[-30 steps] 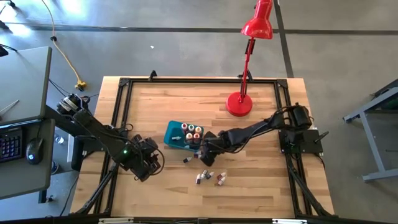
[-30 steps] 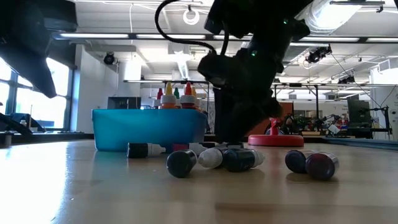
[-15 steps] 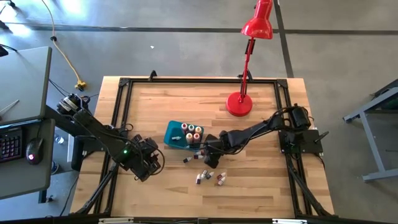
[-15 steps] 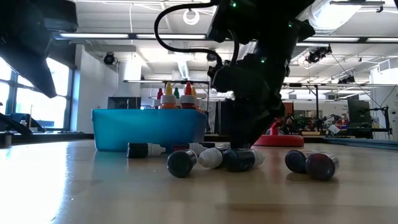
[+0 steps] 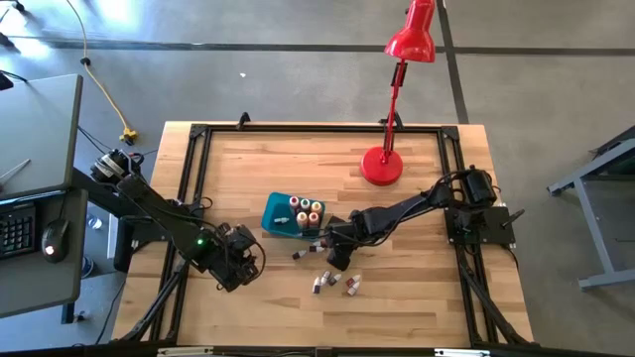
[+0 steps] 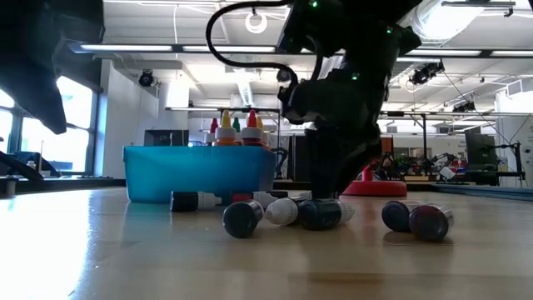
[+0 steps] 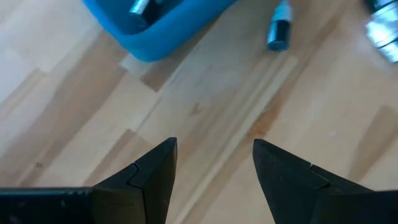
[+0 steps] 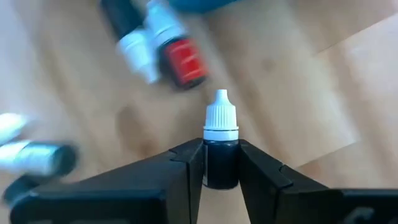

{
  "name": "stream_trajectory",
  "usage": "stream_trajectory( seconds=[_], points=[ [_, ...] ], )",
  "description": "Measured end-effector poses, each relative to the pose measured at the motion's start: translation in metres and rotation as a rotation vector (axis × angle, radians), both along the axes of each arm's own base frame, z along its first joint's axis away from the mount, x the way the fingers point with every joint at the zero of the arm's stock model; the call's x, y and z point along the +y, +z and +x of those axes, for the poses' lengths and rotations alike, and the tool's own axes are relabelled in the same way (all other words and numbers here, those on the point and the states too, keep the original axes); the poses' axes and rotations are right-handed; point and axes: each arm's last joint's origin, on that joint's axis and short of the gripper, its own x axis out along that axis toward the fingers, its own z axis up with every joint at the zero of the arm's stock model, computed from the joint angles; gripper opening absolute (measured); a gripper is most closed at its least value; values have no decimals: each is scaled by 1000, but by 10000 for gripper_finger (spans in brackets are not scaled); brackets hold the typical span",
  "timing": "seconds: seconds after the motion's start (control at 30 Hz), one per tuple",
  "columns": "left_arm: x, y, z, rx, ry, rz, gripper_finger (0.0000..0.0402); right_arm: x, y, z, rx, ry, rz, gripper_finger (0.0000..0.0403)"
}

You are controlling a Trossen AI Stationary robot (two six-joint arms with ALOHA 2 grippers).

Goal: Pick & Place food coloring
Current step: Put the small green food coloring into the blue bin

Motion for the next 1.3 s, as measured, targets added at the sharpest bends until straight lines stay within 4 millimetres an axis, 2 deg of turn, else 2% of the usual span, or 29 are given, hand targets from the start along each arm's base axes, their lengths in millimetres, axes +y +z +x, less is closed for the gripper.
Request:
stream_trajectory(
  seconds=[0.27,0.43,0.7,0.83,0.97,1.2,1.3],
  points=[
    [-6,3,8,-85,0,-70,207,24,22,-4,-94,92,36,64],
    [-9,6,11,-130,0,-108,207,32,47,4,-302,113,69,68],
    [-13,8,15,-174,0,-145,207,17,102,35,-574,142,-80,64],
    [-13,9,16,-181,0,-151,207,9,121,50,-559,162,-161,65],
    [-13,9,16,-180,0,-150,207,-9,117,69,-435,127,-247,64],
    [-13,9,16,-180,0,-150,207,-37,105,106,-325,152,-222,66],
    [-13,9,16,-181,0,-151,207,-44,91,117,-249,165,-180,65]
  ],
)
